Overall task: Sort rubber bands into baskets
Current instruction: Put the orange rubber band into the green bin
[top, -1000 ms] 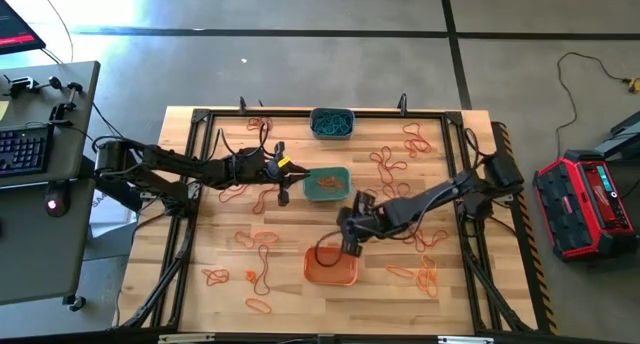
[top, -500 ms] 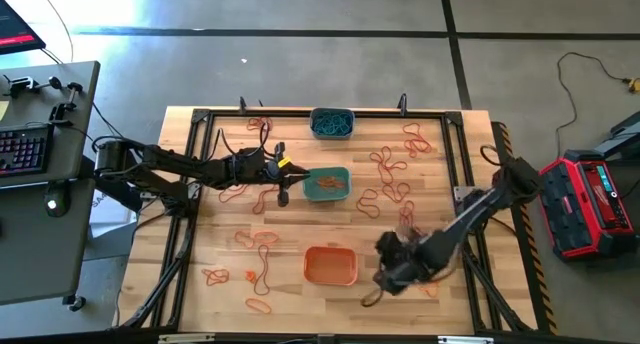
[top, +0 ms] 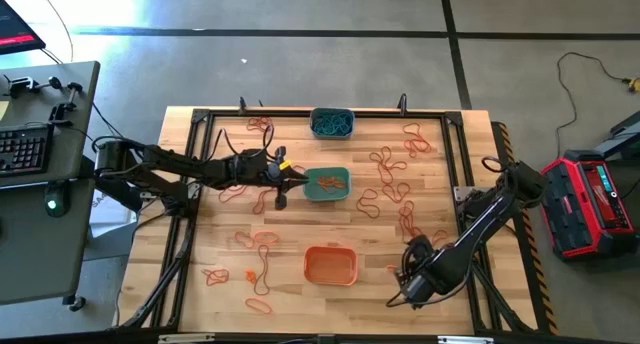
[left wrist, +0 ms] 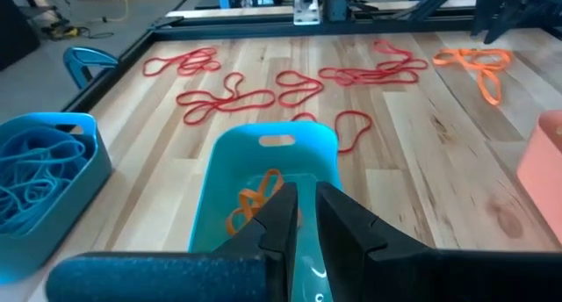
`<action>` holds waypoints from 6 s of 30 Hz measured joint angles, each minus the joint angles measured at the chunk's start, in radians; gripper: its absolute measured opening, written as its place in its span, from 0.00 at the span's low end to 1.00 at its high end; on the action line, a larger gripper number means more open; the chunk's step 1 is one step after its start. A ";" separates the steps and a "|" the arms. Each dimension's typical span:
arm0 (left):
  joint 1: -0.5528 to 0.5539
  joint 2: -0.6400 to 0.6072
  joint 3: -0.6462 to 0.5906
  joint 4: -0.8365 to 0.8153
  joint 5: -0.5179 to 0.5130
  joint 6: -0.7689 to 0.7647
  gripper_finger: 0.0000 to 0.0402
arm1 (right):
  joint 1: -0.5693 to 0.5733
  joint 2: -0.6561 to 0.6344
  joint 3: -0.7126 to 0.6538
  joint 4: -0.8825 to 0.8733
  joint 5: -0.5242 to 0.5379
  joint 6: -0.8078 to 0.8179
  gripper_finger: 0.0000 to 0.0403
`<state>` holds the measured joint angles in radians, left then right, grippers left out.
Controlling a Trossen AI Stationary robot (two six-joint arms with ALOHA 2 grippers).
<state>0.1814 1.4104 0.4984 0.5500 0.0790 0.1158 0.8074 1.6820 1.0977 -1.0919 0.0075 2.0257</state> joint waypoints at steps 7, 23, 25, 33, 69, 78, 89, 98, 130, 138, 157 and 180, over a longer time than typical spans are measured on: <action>0.000 0.000 0.000 -0.008 0.001 0.016 0.09 | 0.000 0.007 0.000 -0.020 -0.015 0.064 0.25; 0.000 0.000 0.000 -0.008 0.001 0.018 0.09 | -0.016 0.006 -0.194 0.198 -0.125 0.042 0.23; 0.000 0.000 0.000 -0.008 0.001 0.018 0.09 | -0.016 0.006 -0.194 0.200 -0.125 0.035 0.19; 0.000 0.000 0.000 -0.008 0.001 0.018 0.09 | -0.016 0.004 -0.194 0.205 -0.122 0.034 0.01; 0.000 0.000 0.000 -0.016 0.001 0.016 0.09 | -0.014 0.005 -0.026 0.015 0.017 -0.044 0.04; 0.000 0.000 0.000 -0.015 0.001 0.015 0.09 | -0.014 0.007 -0.045 0.014 0.015 -0.015 0.10; 0.000 0.000 0.000 -0.030 0.001 0.015 0.09 | -0.014 0.008 -0.165 0.134 -0.010 -0.075 0.26; 0.000 0.000 0.000 -0.030 0.001 0.016 0.09 | -0.015 0.007 -0.178 0.171 -0.027 -0.108 0.05; 0.000 -0.001 -0.045 0.099 -0.002 -0.037 0.09 | -0.247 0.046 0.091 0.021 0.722 -0.499 0.00; 0.000 -0.001 -0.045 0.105 -0.014 -0.036 0.09 | -0.514 0.046 0.091 0.318 0.777 -1.011 0.00; 0.002 0.000 -0.047 0.091 -0.088 -0.010 0.09 | -0.876 0.166 0.091 0.766 0.536 -1.645 0.00; -0.001 0.000 -0.047 0.056 -0.062 -0.009 0.09 | -0.898 0.273 0.092 0.898 0.379 -1.695 0.24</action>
<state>0.1800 1.4105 0.4519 0.6064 0.0174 0.1069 -0.0910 1.9553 1.1897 -0.1942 0.3867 0.3308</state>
